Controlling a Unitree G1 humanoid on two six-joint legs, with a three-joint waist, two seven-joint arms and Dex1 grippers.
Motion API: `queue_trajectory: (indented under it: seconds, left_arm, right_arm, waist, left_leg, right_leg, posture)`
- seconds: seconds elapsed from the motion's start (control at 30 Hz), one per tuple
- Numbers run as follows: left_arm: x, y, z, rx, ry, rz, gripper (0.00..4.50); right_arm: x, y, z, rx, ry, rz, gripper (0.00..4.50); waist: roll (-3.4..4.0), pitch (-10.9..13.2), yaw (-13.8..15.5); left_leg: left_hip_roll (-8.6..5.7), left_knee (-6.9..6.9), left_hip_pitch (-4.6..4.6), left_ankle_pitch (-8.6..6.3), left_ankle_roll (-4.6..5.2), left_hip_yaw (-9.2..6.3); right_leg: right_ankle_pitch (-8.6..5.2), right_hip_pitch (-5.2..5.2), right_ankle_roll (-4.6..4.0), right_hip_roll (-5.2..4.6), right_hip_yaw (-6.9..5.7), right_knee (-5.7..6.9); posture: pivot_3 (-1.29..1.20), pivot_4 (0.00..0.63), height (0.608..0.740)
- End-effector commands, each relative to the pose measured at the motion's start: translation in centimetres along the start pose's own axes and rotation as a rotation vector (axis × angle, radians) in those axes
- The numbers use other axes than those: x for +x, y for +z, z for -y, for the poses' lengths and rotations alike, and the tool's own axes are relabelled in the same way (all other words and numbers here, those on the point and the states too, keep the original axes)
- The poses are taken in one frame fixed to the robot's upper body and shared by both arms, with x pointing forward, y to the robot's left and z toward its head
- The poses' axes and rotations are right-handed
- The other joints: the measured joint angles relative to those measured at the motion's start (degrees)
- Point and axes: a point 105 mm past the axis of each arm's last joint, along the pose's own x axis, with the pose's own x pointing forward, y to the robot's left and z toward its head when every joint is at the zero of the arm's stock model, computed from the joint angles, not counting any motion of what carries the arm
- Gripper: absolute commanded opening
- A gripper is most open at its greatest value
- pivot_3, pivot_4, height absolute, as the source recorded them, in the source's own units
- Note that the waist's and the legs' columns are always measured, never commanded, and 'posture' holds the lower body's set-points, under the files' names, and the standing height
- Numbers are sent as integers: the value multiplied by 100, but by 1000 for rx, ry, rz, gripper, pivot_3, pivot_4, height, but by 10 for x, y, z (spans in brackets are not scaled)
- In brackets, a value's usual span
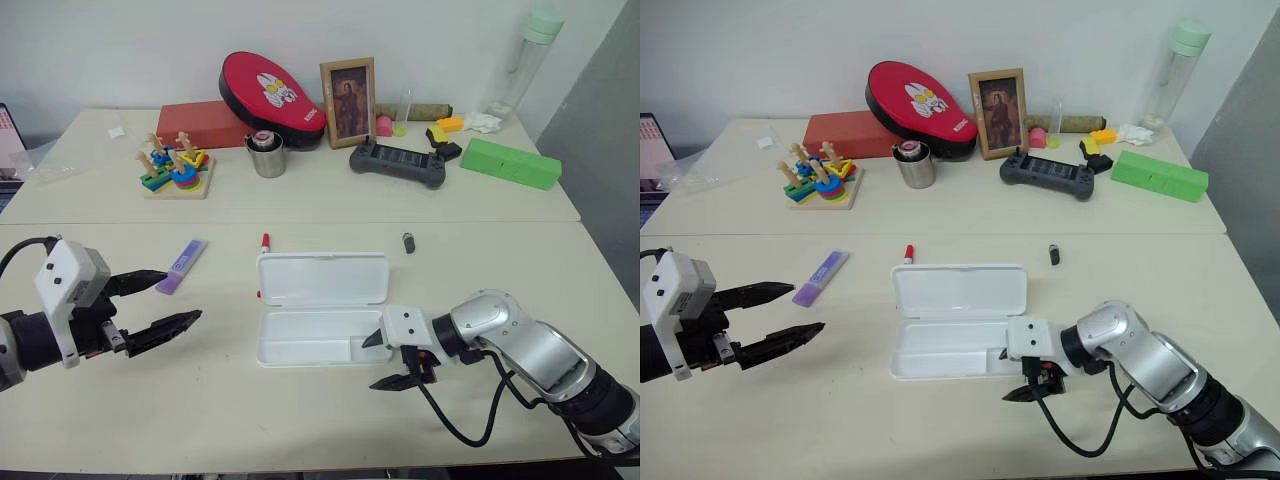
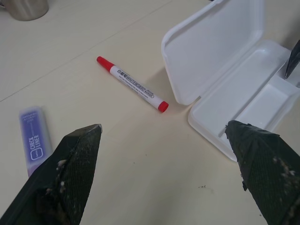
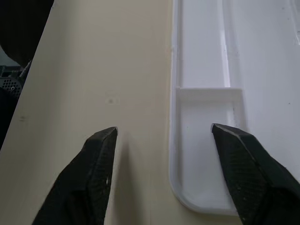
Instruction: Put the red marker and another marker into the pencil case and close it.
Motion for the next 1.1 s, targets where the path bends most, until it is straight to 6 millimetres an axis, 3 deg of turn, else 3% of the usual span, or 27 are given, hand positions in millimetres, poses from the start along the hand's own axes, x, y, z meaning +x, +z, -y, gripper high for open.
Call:
queue_trajectory:
  seconds: [0.03,0.5,0.77,1.1]
  left_arm:
    - [0,5,-2,29,0,1,4500]
    - [3,7,-1,10,-6,27,4500]
    - [7,6,0,-13,40,51,4500]
    - [7,12,2,-20,51,68,4500]
  right_arm:
    - [-13,16,5,-30,-25,44,4329]
    - [-46,33,9,-28,-74,112,4446]
    - [-72,52,36,-60,-238,189,4446]
    - [-86,76,45,-138,-262,246,4446]
  waist:
    - [0,0,0]
    - [1,1,2]
    - [1,0,1]
    - [1,1,0]
  left_leg:
    - [0,0,0,0,0,0]
    - [0,0,-2,0,0,0]
    - [0,0,-2,0,0,0]
    - [0,0,-2,0,0,0]
  right_leg:
    - [0,1,0,0,0,0]
    - [0,0,0,0,-1,1]
    - [0,0,0,0,0,1]
    - [0,1,0,0,0,2]
  posture:
    - [0,150,740]
    - [0,150,740]
    - [0,150,740]
    - [0,150,740]
